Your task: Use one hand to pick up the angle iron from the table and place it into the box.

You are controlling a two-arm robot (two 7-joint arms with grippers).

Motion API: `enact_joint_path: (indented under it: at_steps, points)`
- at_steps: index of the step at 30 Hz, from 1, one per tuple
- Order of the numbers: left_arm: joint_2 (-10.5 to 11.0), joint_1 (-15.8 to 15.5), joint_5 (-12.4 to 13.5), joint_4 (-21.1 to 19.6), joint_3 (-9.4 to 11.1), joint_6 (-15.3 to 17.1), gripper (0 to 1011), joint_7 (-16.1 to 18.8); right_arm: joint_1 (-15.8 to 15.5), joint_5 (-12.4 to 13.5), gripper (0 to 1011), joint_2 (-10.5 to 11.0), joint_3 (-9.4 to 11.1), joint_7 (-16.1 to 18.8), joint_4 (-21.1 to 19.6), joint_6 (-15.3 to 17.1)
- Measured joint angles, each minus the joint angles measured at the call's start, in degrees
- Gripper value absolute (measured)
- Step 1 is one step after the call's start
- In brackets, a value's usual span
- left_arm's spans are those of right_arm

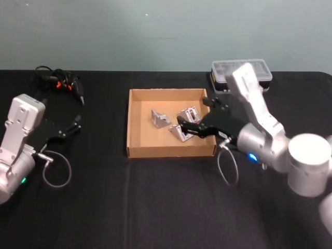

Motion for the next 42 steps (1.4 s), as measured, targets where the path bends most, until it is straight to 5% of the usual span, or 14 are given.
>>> enact_joint_path:
  at_steps: [7, 13, 20, 42]
  points:
    - [0.0, 0.0, 0.0, 0.0, 0.0, 0.0, 1011, 0.0, -11.84, 0.71, 1004, 1.53, 5.67, -5.25, -8.17, -8.88]
    - [0.0, 0.0, 0.0, 0.0, 0.0, 0.0, 1011, 0.0, -16.49, 0.88, 1004, 0.68, 8.42, -6.43, -8.21, -16.61]
    - [0.0, 0.0, 0.0, 0.0, 0.0, 0.0, 1011, 0.0, -17.75, 1.5, 1004, 0.28, 9.82, -4.66, -6.81, -20.1]
    - [0.0, 0.0, 0.0, 0.0, 0.0, 0.0, 1012, 0.0, -17.63, 1.13, 1004, 0.21, 9.52, -5.08, -6.94, -19.84]
